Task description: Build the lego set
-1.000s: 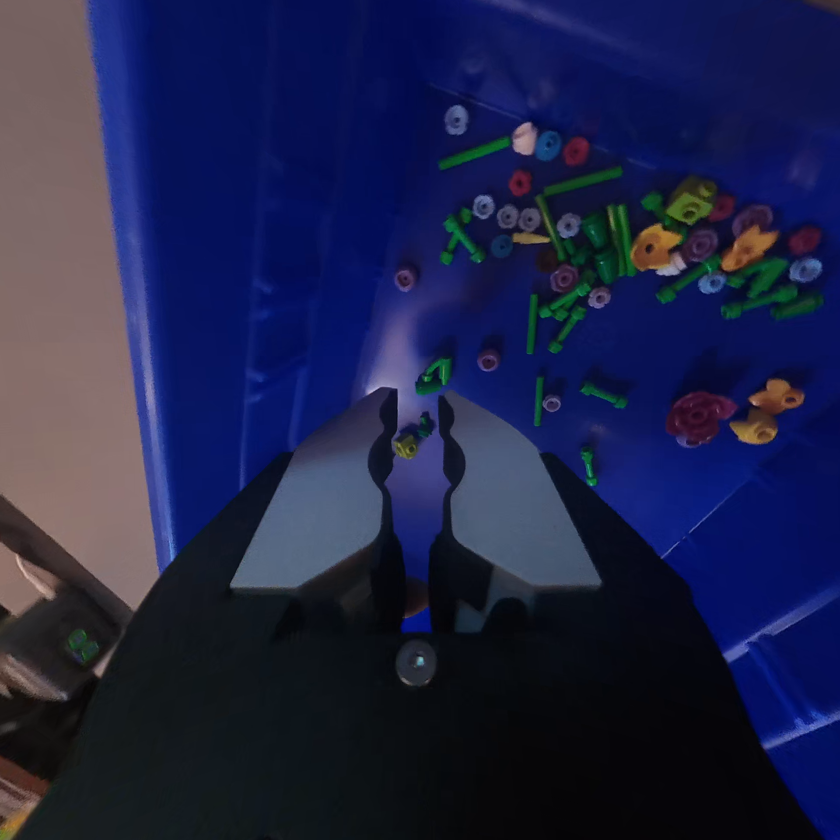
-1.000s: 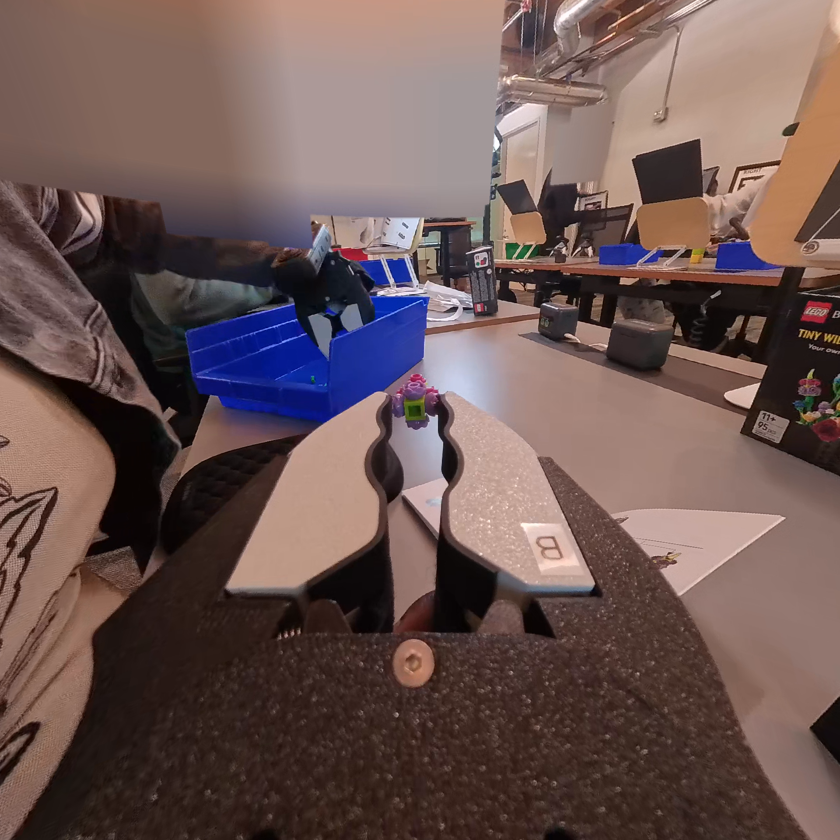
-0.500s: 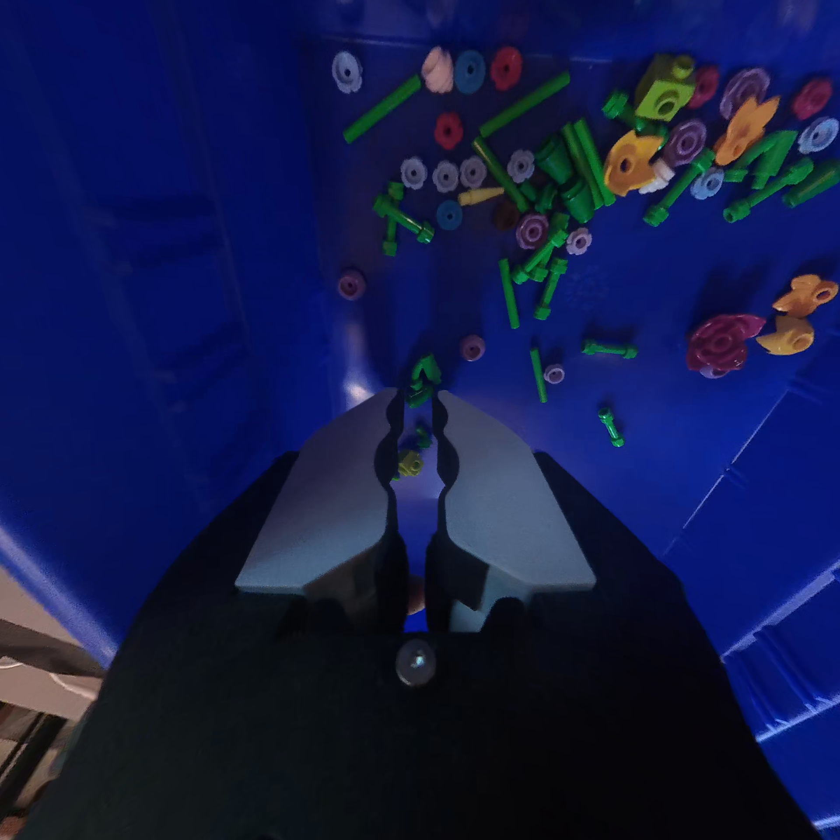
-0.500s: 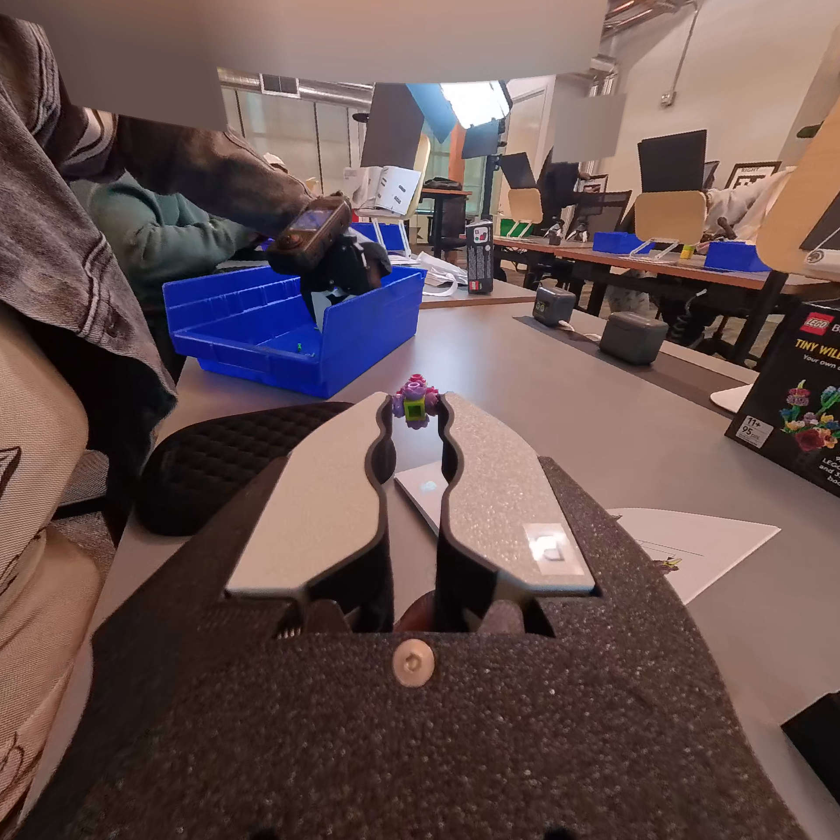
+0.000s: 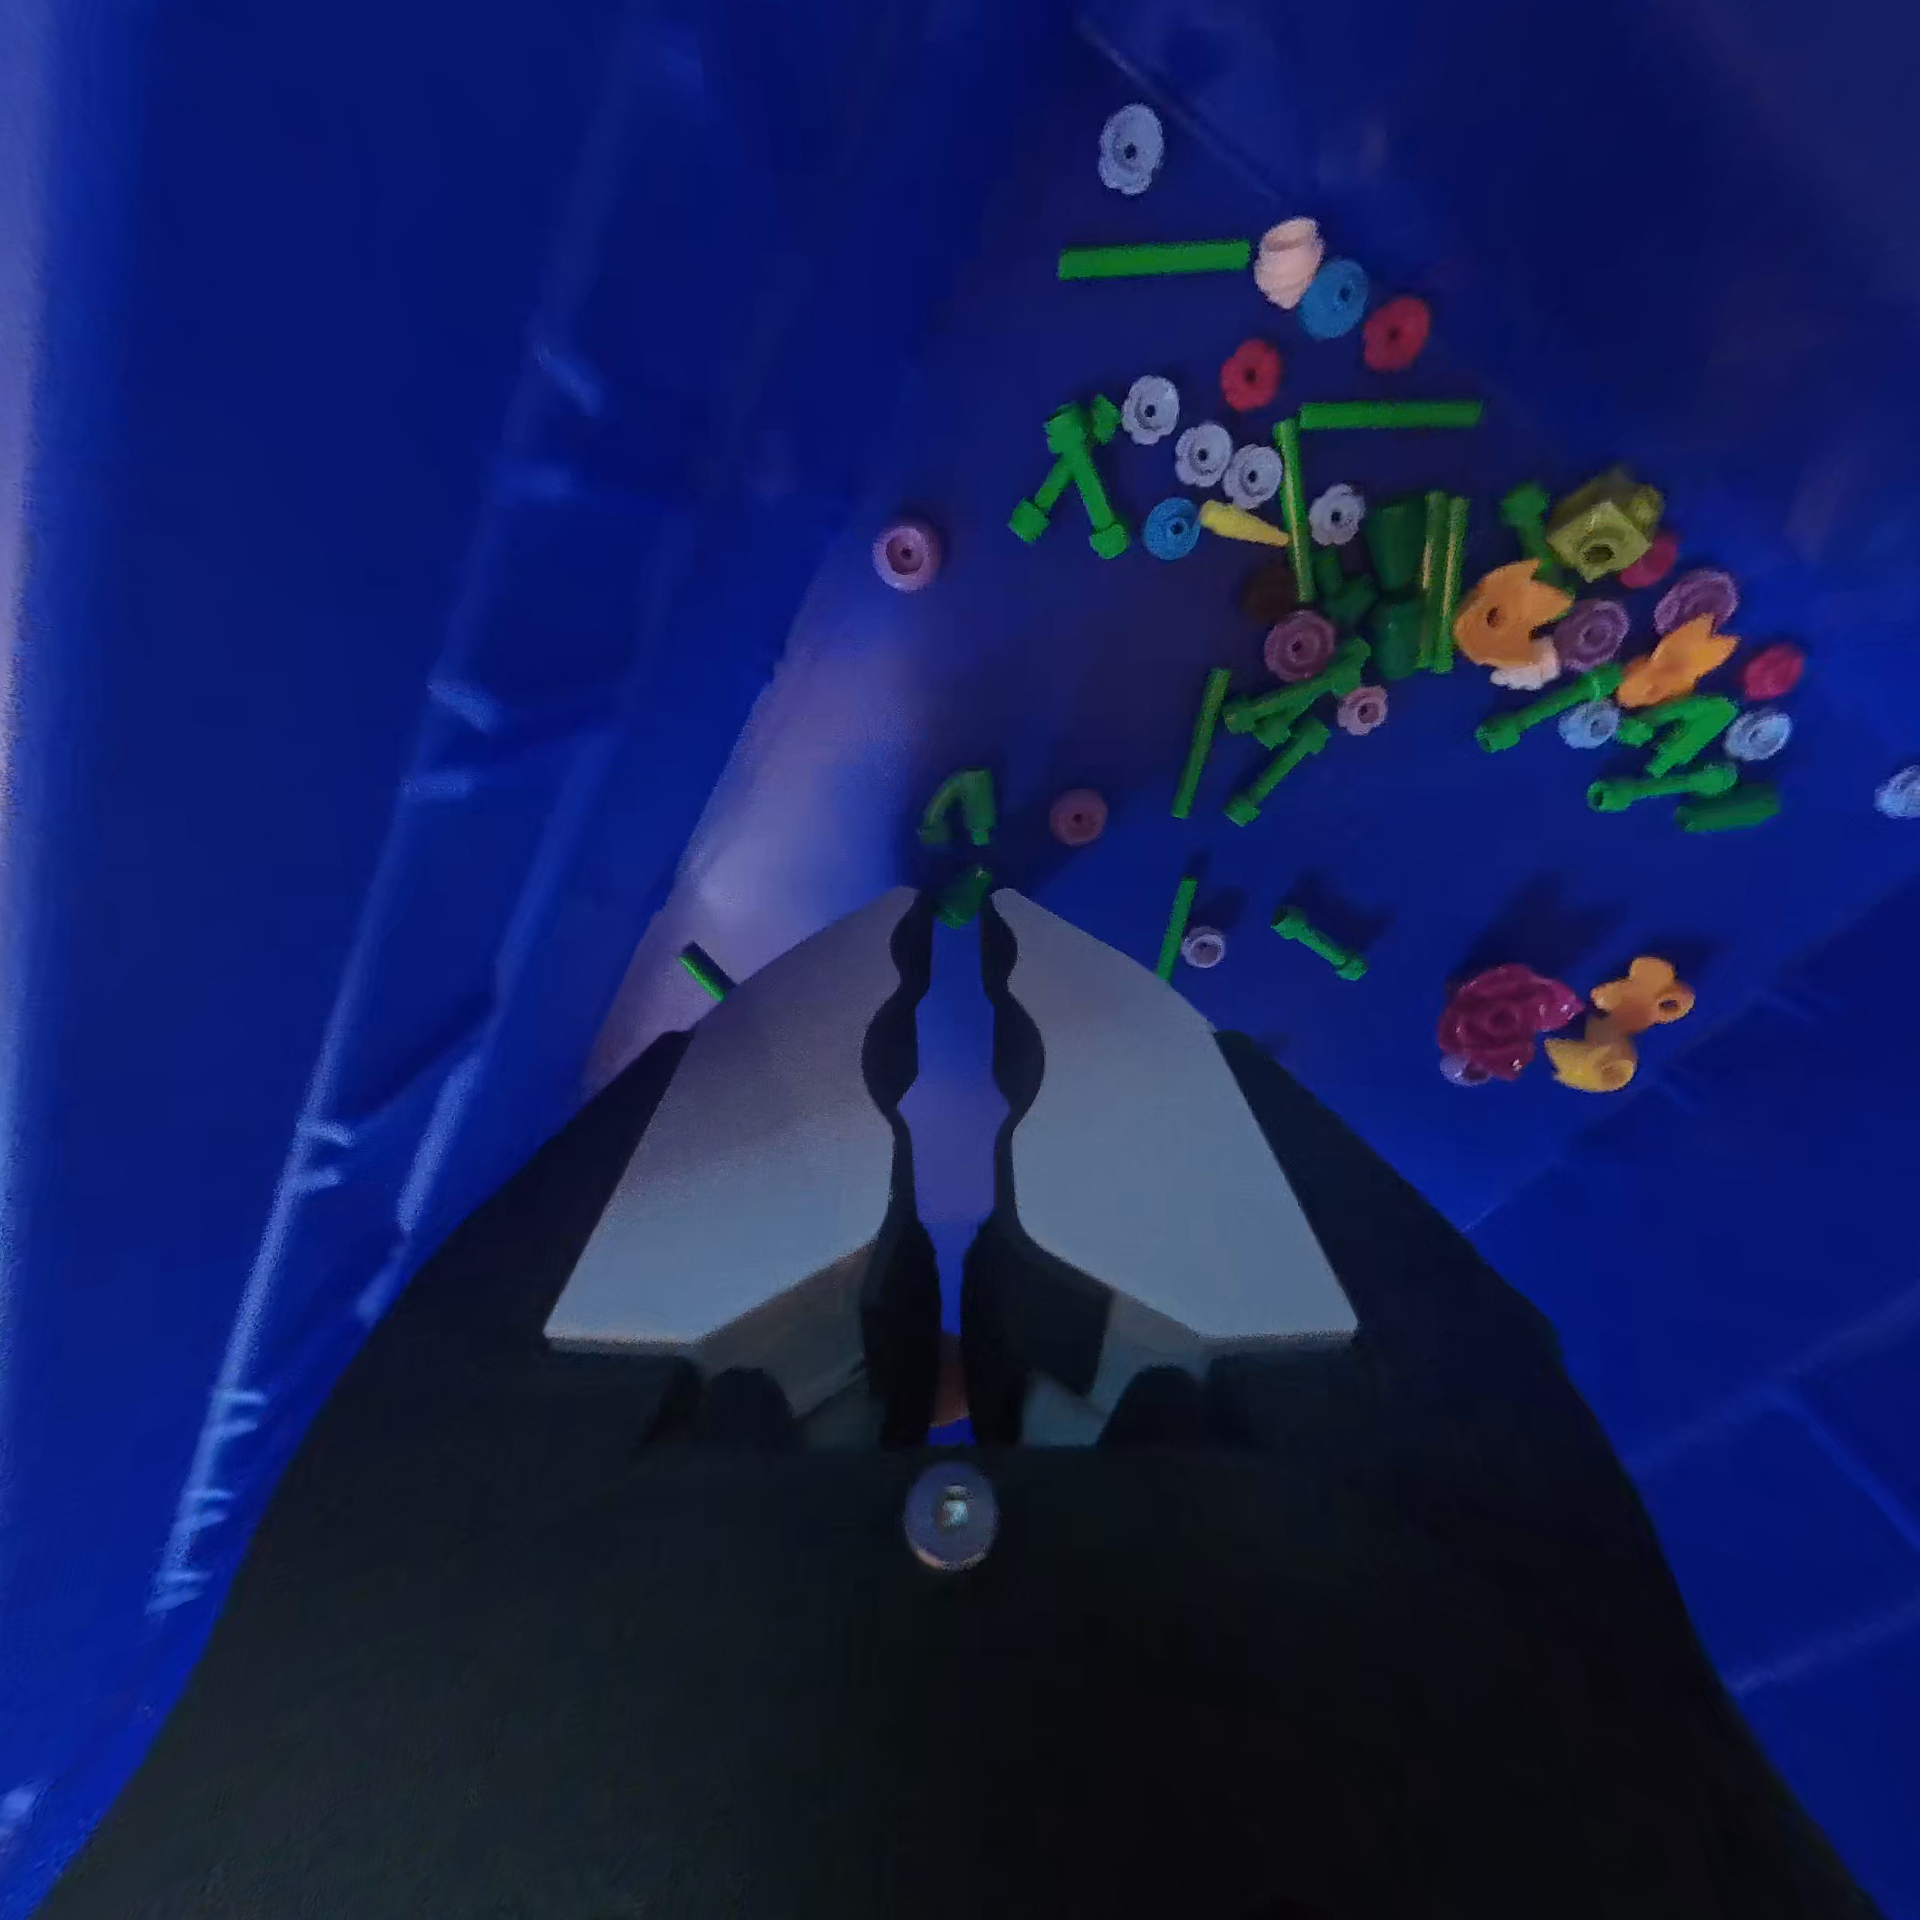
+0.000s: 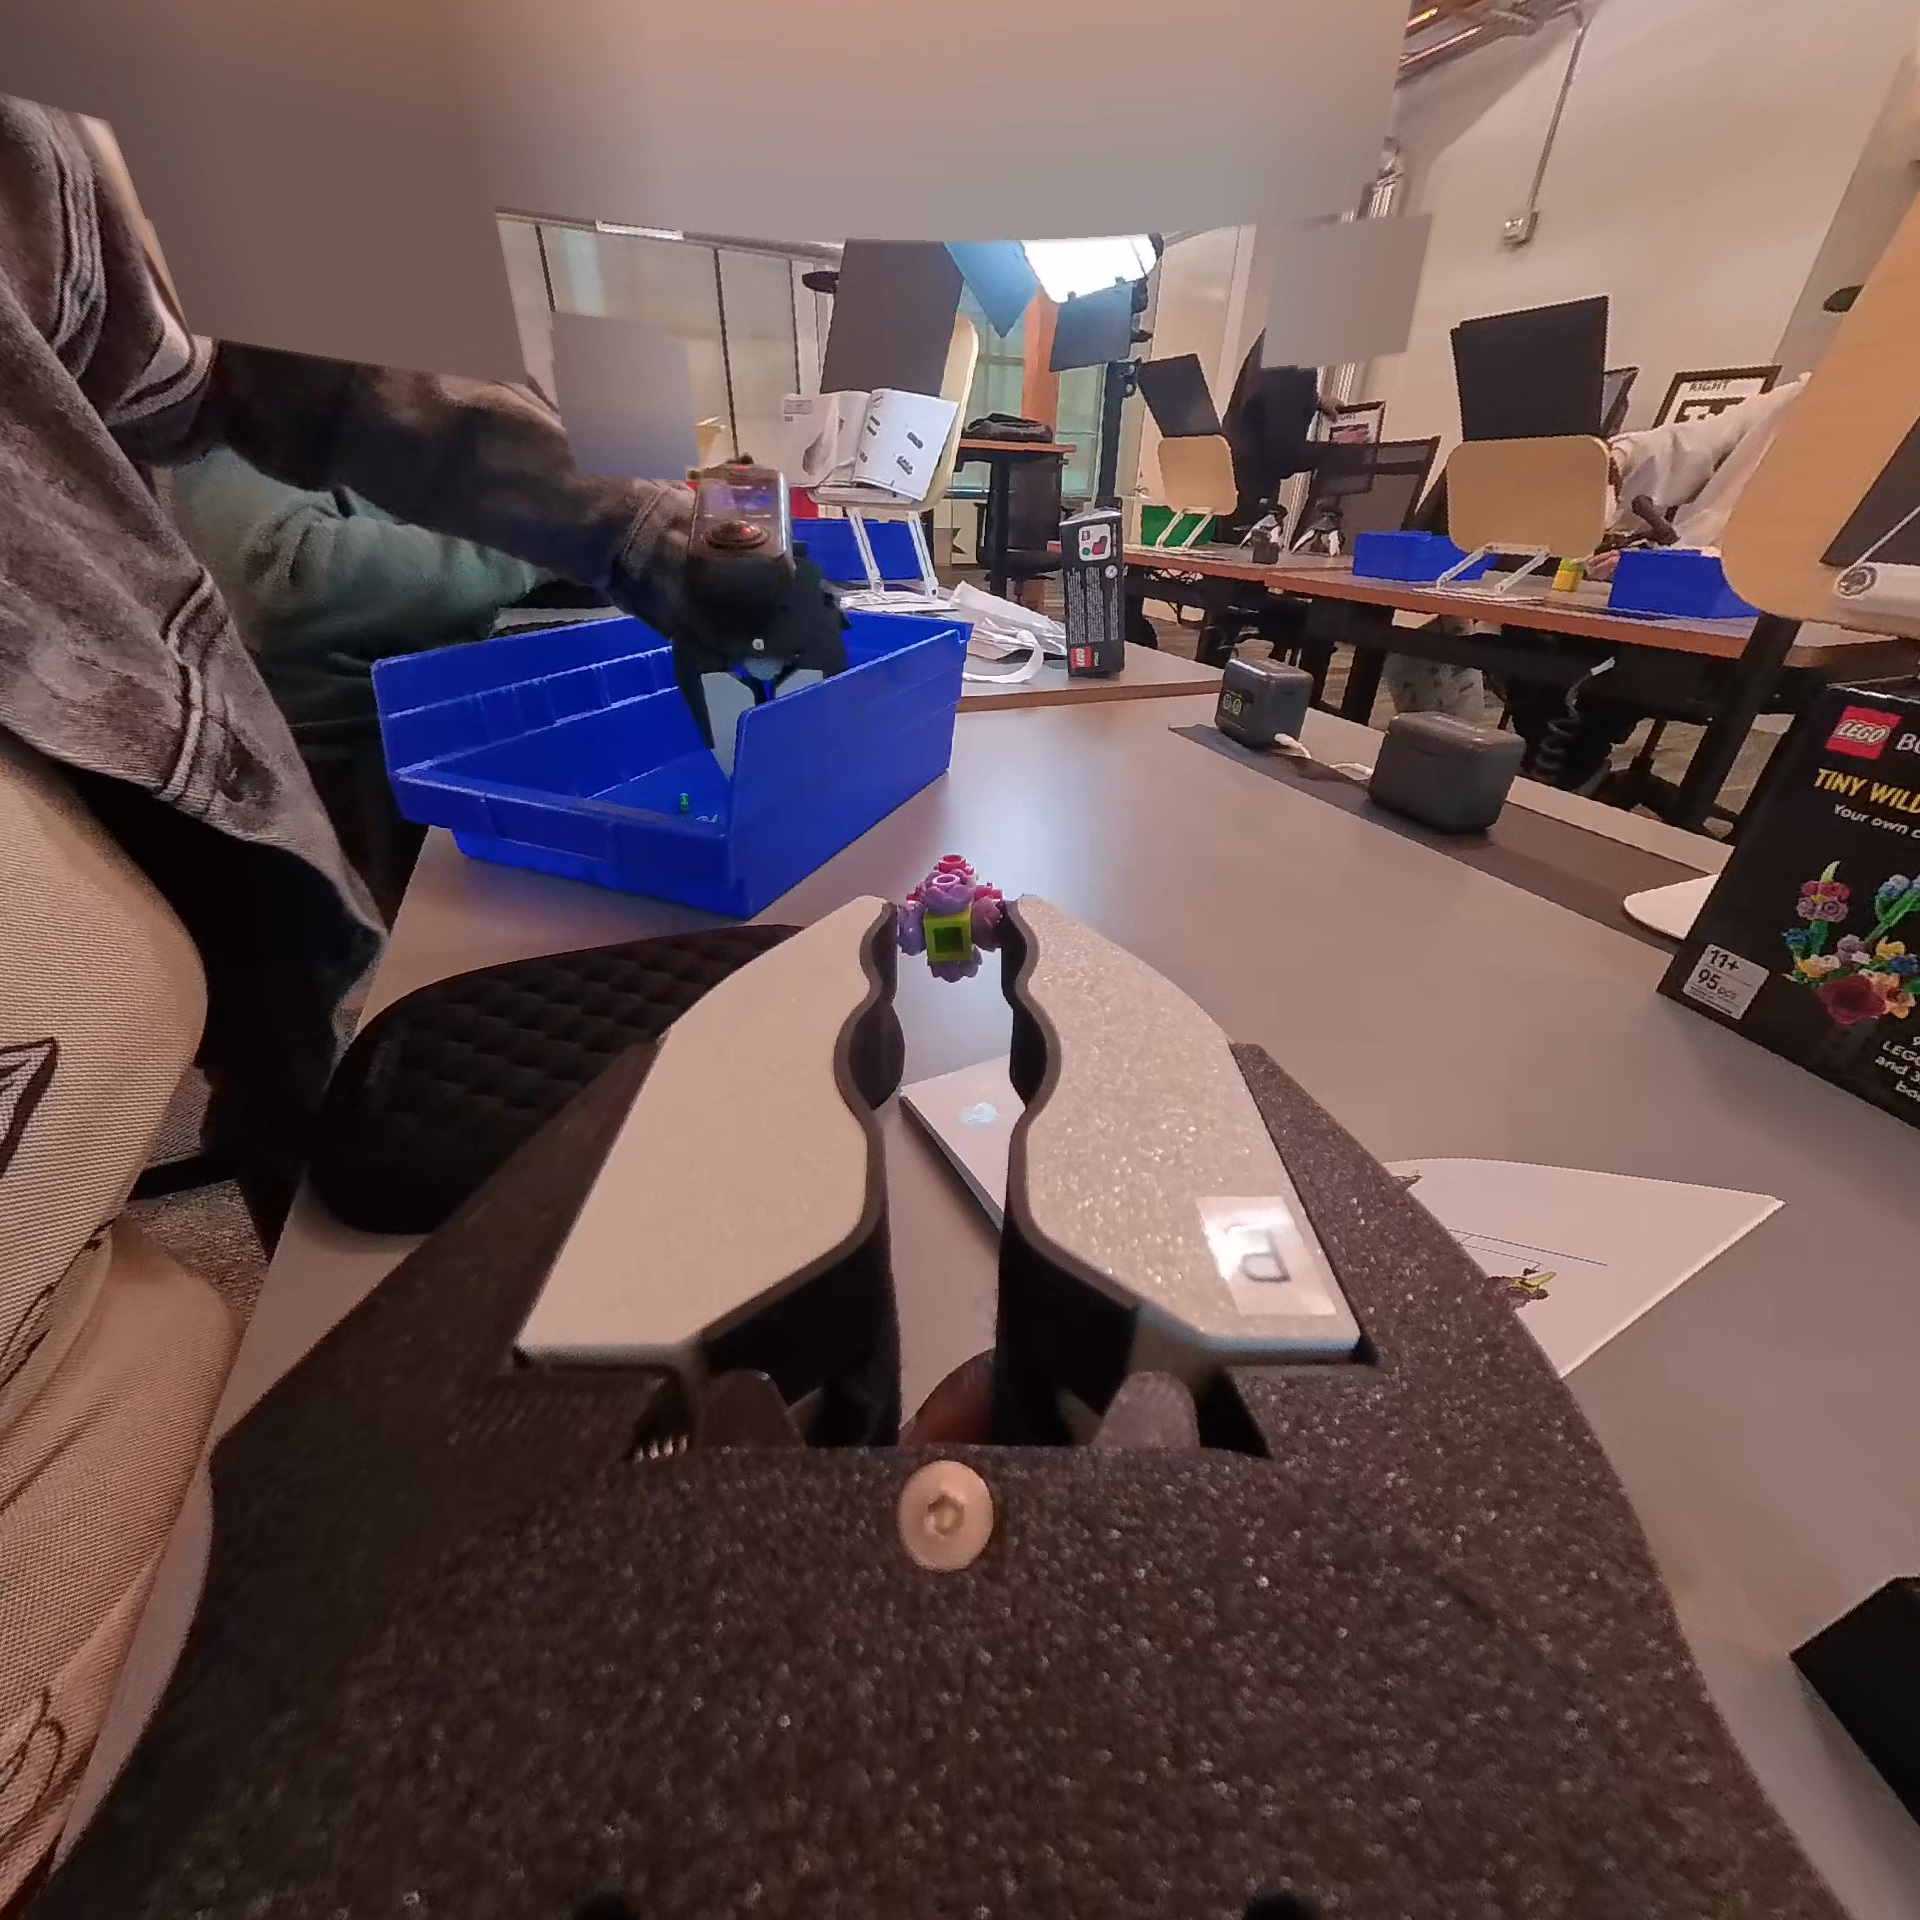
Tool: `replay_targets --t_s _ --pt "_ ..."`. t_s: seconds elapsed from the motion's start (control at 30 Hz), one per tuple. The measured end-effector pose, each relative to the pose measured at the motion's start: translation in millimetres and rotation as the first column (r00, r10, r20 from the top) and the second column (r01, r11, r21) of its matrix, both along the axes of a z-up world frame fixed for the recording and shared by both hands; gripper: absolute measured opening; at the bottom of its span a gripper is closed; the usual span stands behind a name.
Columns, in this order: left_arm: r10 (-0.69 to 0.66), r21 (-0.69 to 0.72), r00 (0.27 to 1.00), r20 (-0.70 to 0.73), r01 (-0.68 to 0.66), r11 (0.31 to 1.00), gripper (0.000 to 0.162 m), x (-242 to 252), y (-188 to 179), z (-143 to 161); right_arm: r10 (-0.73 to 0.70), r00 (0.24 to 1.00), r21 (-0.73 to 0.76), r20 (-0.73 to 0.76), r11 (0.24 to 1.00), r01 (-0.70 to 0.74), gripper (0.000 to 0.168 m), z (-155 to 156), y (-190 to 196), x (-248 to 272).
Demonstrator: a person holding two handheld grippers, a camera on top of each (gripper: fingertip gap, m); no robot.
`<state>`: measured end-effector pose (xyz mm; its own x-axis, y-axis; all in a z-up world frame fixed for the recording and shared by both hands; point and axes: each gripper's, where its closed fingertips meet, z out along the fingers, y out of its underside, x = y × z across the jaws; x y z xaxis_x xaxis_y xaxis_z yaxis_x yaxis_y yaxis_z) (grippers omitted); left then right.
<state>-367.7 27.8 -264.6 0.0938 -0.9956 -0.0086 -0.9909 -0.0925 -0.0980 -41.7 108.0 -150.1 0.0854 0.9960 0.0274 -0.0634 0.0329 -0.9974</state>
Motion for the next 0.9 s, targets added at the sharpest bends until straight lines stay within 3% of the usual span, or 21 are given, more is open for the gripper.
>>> replay_targets --t_s 0.17,0.27,0.37,0.47,0.53,0.63,0.73,0.77,0.9 --pt "0.218 0.05 0.974 0.068 -0.222 0.974 0.008 -1.5 -0.9 8.7 0.004 1.0 -0.011 -0.001 1.0 -0.004 0.019 -0.3 0.7 -0.3" --pt "0.437 0.124 0.861 0.26 -0.479 0.869 0.008 6.9 16.1 39.1 -0.001 1.0 -0.013 -0.013 1.0 0.001 0.019 1.3 1.7 0.9" --pt "0.523 0.122 0.606 0.599 -0.715 0.688 0.008 37.0 32.5 91.4 -0.003 1.0 -0.017 -0.021 1.0 0.003 0.019 2.7 2.6 1.2" --pt "0.425 -0.079 0.233 0.875 -0.797 0.599 0.008 97.8 33.0 149.0 0.009 0.999 -0.032 -0.031 0.999 -0.01 0.019 4.2 1.9 1.1" --pt "0.319 -0.221 -0.006 0.948 -0.736 0.64 0.008 149.7 28.1 177.7 0.023 0.999 -0.057 -0.049 0.998 -0.025 0.019 6.7 2.0 1.9" --pt "0.306 -0.367 -0.207 0.929 -0.615 0.698 0.007 217.9 31.2 175.7 0.034 0.994 -0.102 -0.107 0.994 -0.045 0.019 15.5 3.1 7.9" --pt "0.452 -0.549 -0.311 0.836 -0.464 0.695 0.007 271.7 45.2 143.1 0.011 0.985 -0.121 -0.171 0.992 -0.032 0.019 28.2 6.9 18.6" --pt "0.488 -0.581 -0.316 0.814 -0.425 0.694 0.007 285.8 48.8 133.6 -0.003 0.983 -0.125 -0.184 0.992 -0.02 0.019 31.9 8.9 22.6" --pt "0.569 -0.594 -0.204 0.797 -0.438 0.675 0.007 316.8 60.3 100.4 -0.032 0.994 -0.119 -0.103 0.993 0.019 0.019 24.2 11.6 30.2"
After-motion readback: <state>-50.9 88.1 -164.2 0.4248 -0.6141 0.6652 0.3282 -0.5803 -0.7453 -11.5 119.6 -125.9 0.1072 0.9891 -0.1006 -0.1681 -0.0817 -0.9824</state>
